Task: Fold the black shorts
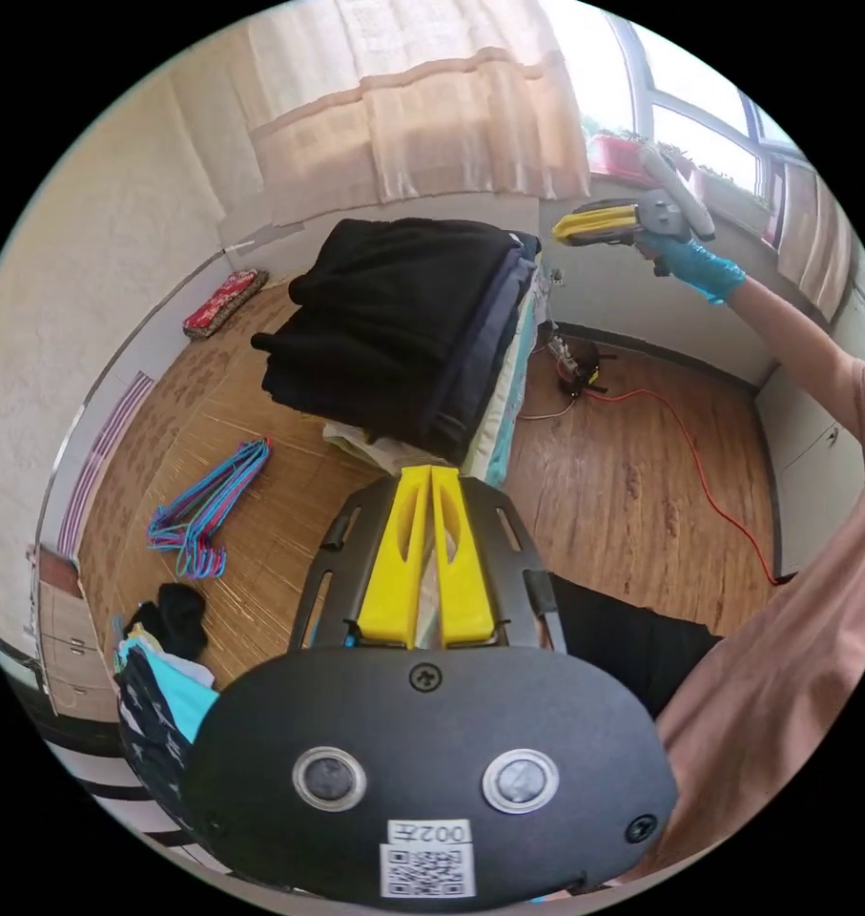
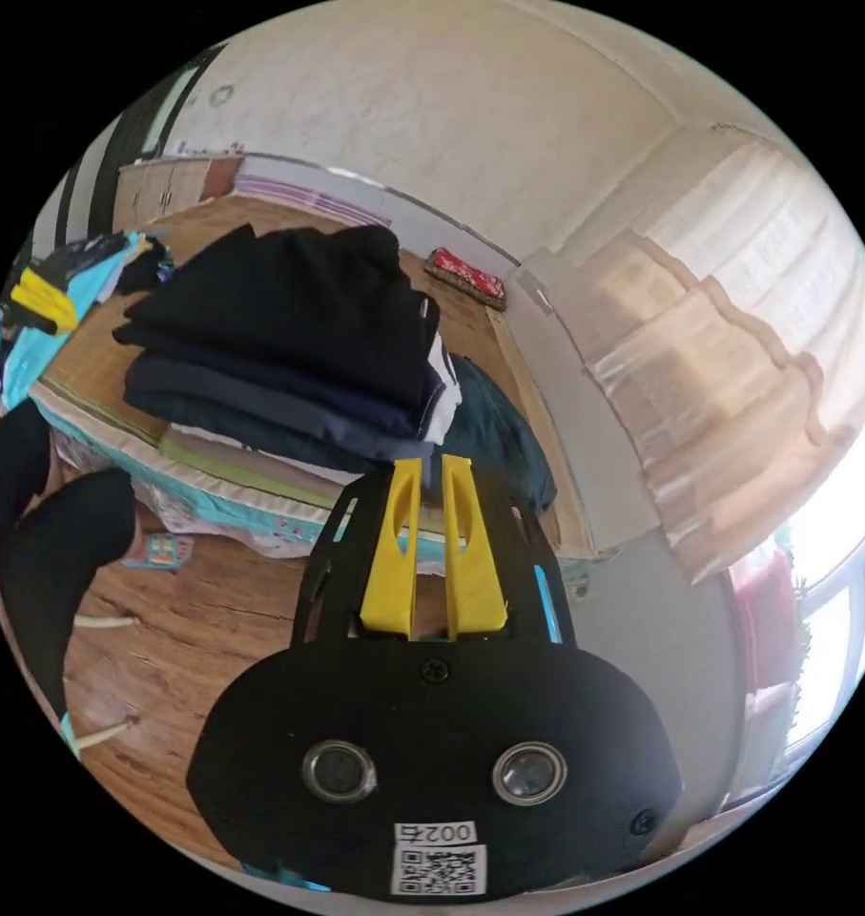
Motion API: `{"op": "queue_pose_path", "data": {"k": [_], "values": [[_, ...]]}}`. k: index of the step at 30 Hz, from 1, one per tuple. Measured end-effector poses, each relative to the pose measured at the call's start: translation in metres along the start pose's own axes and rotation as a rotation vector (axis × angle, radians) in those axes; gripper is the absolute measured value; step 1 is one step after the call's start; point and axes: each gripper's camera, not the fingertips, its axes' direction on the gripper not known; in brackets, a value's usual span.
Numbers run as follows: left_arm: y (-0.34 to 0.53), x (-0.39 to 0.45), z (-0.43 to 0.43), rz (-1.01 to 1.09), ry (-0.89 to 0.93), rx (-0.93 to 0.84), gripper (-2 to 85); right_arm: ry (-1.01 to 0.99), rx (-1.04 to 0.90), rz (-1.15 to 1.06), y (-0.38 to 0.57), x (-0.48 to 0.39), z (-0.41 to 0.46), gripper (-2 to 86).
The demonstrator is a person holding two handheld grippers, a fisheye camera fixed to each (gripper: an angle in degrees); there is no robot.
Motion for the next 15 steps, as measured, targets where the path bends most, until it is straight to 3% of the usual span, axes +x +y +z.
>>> {"op": "queue_pose_path", "data": {"k": [6, 15], "values": [[0.087, -0.014, -0.009, -0.182, -0.001, 0.025, -0.9, -0.246, 0.087, 0.037, 0.003, -0.06, -0.03, 0.8], [0.221, -0.021, -0.02, -0.408, -0.051, 0.055, -0.9, -0.522, 0.13, -0.143, -0.024, -0.221, -0.064, 0.1]]}}
